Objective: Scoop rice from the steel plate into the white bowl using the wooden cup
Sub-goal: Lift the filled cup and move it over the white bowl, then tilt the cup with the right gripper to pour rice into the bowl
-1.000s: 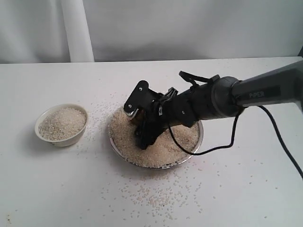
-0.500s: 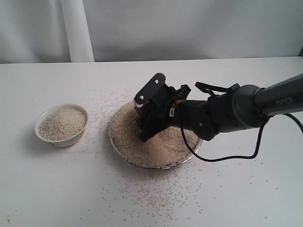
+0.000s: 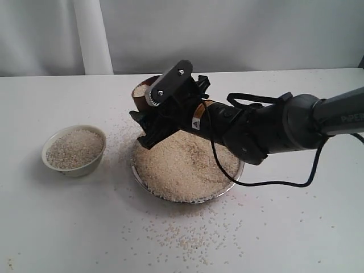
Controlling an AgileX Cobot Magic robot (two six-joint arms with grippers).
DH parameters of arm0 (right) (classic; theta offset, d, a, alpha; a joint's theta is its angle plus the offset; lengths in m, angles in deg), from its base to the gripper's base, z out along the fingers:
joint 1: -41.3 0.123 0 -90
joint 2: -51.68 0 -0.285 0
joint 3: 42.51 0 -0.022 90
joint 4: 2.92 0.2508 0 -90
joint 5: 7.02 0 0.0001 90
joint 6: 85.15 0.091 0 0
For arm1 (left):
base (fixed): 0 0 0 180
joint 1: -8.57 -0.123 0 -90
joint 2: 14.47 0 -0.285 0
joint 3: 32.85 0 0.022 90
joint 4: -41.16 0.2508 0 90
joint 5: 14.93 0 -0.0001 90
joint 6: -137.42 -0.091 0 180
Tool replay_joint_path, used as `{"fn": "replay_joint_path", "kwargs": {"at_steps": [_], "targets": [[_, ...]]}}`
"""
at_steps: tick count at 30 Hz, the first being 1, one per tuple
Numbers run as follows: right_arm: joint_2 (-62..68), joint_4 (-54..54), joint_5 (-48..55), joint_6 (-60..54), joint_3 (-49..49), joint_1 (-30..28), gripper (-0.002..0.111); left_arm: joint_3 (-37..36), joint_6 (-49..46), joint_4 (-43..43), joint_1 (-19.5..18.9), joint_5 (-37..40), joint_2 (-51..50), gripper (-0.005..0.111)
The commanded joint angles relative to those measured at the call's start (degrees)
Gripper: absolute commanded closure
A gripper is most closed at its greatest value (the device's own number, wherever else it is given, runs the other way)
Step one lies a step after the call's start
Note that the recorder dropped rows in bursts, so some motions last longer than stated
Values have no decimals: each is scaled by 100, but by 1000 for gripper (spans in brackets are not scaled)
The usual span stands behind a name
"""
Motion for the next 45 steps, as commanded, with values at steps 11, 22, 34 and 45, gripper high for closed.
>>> {"fn": "replay_joint_path", "kwargs": {"at_steps": [11, 22, 34, 45], "targets": [[662, -238, 3547, -667, -3097, 823, 108, -9, 22, 2, 15, -33, 14, 107], [1865, -1357, 5594, -1025, -5170, 1296, 108, -9, 22, 2, 15, -33, 14, 107], [2193, -2803, 6366, -1503, -5416, 1717, 108, -9, 22, 2, 15, -33, 14, 107], [2193, -3613, 6871, -2069, -5416, 2000, 108, -9, 22, 2, 15, -33, 14, 107]]}}
